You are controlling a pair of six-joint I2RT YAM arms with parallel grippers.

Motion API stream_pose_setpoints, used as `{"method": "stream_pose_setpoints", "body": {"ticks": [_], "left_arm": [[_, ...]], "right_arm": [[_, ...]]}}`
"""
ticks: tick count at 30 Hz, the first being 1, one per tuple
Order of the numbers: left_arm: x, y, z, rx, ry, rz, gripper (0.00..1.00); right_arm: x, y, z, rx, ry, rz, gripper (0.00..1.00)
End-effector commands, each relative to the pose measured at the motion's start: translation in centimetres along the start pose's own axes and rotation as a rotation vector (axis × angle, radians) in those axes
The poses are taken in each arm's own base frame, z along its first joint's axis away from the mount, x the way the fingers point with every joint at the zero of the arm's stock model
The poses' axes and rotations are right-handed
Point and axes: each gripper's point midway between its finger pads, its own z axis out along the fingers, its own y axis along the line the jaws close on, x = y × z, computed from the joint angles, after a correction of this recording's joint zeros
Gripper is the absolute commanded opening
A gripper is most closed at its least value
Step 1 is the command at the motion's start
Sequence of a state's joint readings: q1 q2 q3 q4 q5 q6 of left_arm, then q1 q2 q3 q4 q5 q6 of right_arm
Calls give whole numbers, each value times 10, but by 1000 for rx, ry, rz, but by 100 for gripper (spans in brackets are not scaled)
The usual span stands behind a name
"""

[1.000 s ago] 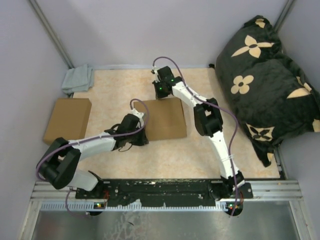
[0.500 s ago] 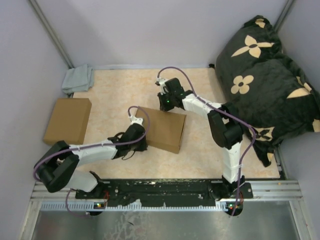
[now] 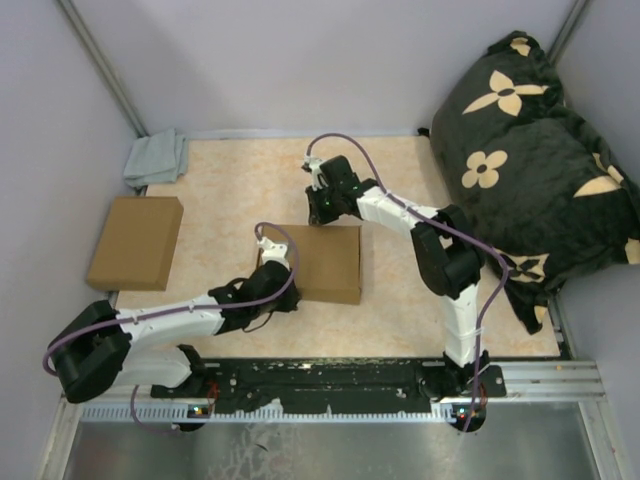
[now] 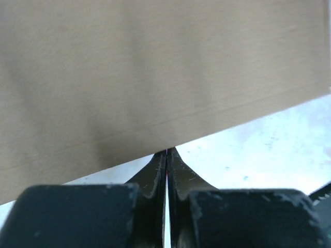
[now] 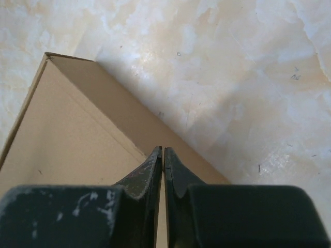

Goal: Fold the paper box

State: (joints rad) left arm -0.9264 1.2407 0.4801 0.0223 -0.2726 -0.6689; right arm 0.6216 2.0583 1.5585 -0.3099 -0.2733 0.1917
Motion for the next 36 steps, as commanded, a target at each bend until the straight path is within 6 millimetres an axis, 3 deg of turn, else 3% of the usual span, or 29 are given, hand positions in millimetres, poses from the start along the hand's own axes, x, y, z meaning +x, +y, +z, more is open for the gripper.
{"method": "stream_pose_setpoints", "body": {"ticks": [1,6,9,17,27,31,33,36], "left_arm": [[-54,-54,-17,179,-145,-45,6],[-24,-74,-24,304,-25,1,9],[-9,-82,-24,343,19,19,9],[9,-119,-7,360,68,95,9],[5,-126,30,295,39,110,10],[6,-134,41,293,57,127,12],[0,-141,38,309,47,137,17],[-20,-148,28,309,9,164,35]], "right_arm": [[23,22,-5,-35,134,62,8],[5,-7,-7,3,98,101,7],[4,-23,-9,59,115,97,7],[6,-21,-15,49,103,89,7],[39,-5,-15,-35,164,95,8],[39,-6,-20,-26,137,86,9],[34,-8,-25,-1,124,68,9],[11,-14,-40,60,61,36,16]]}}
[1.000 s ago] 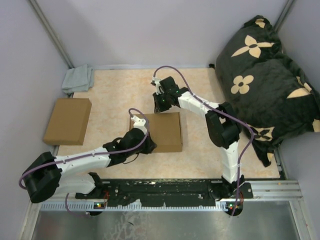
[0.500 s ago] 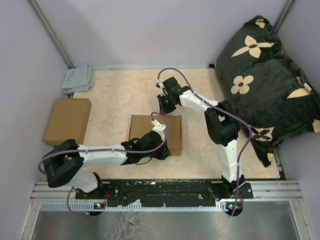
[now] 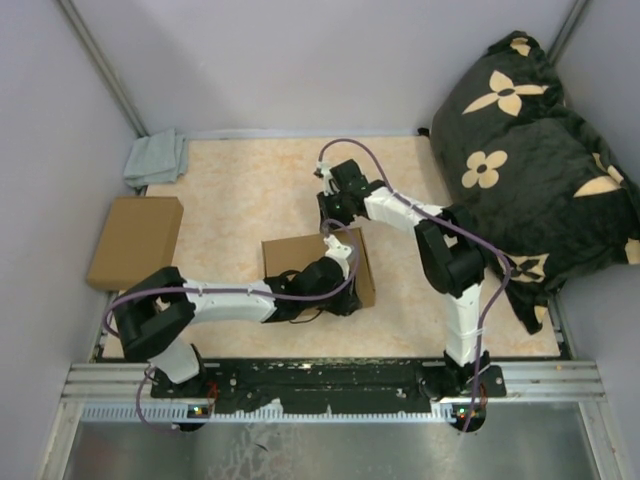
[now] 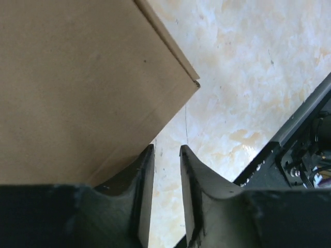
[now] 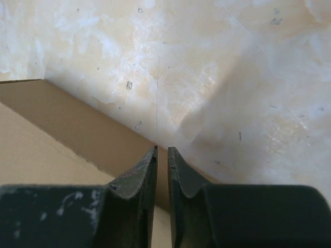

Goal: Fold the paper box

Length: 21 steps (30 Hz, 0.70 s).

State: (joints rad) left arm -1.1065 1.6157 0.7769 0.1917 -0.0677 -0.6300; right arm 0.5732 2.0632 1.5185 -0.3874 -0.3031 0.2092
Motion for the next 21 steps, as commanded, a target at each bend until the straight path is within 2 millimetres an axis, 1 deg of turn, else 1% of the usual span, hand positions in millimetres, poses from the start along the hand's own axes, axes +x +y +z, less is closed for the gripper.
{"method": "stream_pose_setpoints", "body": {"ticks": [1,3,4,5,6,7,8,10,11,12,13,14,15,16,17,18,20,21], "left_arm": [[-49,-2,-12,-57,-117,61,39],[-66,-2,-26,-95,-142,95,49],[-76,0,-34,-126,-161,115,61],[-83,-1,-43,-143,-169,135,77],[-94,0,-53,-173,-191,148,81],[-104,2,-65,-201,-211,164,83],[-115,5,-76,-232,-234,186,98],[-142,15,-105,-306,-273,212,100],[-154,26,-119,-341,-284,202,100],[-164,40,-130,-363,-281,174,100],[-174,60,-141,-376,-276,128,100],[-186,89,-153,-399,-282,66,100],[-191,108,-162,-413,-286,25,100],[-194,124,-169,-436,-284,0,100],[-193,135,-174,-468,-279,-4,100],[-189,144,-179,-505,-266,2,100],[-180,158,-186,-568,-250,4,100],[-176,165,-190,-592,-248,4,100]], "right_arm": [[-29,12,-49,57,-84,-62,23],[-50,6,-71,115,-148,-69,37],[-63,0,-85,163,-187,-64,44],[-72,-8,-100,228,-219,-53,52],[-82,-17,-119,306,-257,-39,62],[-88,-28,-138,395,-291,-26,83],[-93,-34,-157,463,-327,-17,97],[-95,-40,-190,539,-403,-2,99],[-93,-37,-206,541,-439,7,99],[-89,-32,-218,524,-470,15,99],[-79,-27,-221,493,-485,23,99],[-72,-20,-228,452,-508,33,99],[-64,-13,-231,406,-530,40,99],[-56,-7,-238,368,-556,48,99],[-48,-1,-244,332,-584,56,99],[-41,6,-256,295,-626,56,99],[-24,11,-266,257,-662,58,99],[-17,10,-270,256,-673,65,99]]}}
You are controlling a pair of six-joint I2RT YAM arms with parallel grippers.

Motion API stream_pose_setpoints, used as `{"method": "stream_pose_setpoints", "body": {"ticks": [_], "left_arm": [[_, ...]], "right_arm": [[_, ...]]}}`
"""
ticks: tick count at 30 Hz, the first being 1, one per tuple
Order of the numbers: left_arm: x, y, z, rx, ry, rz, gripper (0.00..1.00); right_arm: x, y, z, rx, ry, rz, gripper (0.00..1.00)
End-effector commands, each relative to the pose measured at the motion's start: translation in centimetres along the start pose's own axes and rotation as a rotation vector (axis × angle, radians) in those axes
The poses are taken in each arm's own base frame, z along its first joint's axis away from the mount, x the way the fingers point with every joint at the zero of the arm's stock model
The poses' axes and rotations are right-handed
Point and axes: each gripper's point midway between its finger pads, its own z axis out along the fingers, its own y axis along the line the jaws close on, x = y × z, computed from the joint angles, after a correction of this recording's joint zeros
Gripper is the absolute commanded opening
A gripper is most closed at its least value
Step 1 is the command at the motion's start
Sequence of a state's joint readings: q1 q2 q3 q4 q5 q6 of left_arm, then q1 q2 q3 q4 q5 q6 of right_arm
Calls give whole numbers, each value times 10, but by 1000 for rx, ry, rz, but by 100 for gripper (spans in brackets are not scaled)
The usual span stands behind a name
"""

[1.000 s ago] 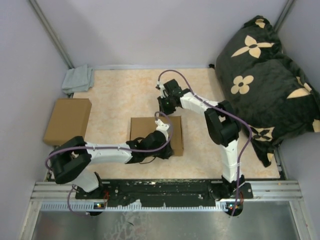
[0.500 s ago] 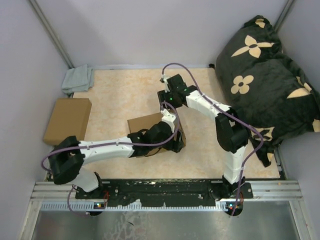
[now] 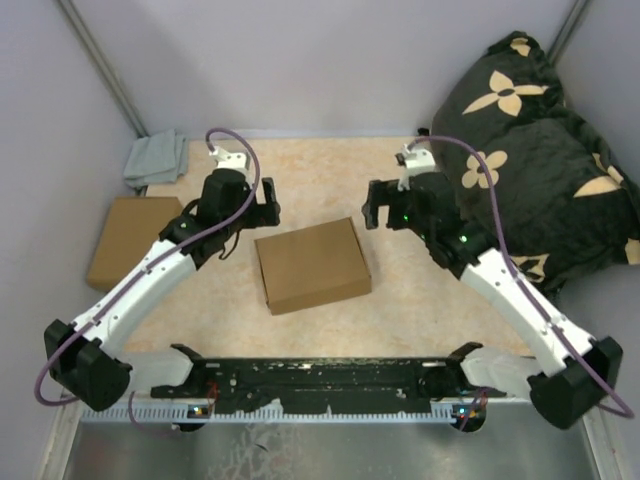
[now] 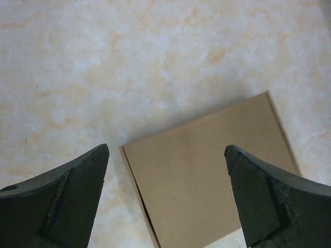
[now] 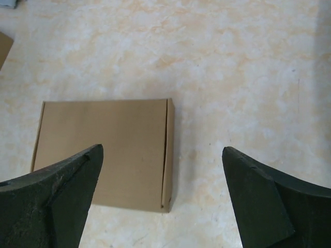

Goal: Fold the paper box

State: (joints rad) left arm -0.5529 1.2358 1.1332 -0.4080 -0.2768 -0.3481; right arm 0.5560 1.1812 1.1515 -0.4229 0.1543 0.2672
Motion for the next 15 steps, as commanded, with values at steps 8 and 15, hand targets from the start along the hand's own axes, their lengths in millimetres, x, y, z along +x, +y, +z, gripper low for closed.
{"method": "stream_pose_setpoints", "body": {"ticks": [8,15], "left_arm": [[65,67,-27,-187,77,130,100],[79,67,-39,-127,50,118,100]], "right_arm": [[49,-31,-37,82,-57,141,99],[69,-31,-26,80,-30,200,99]]}}
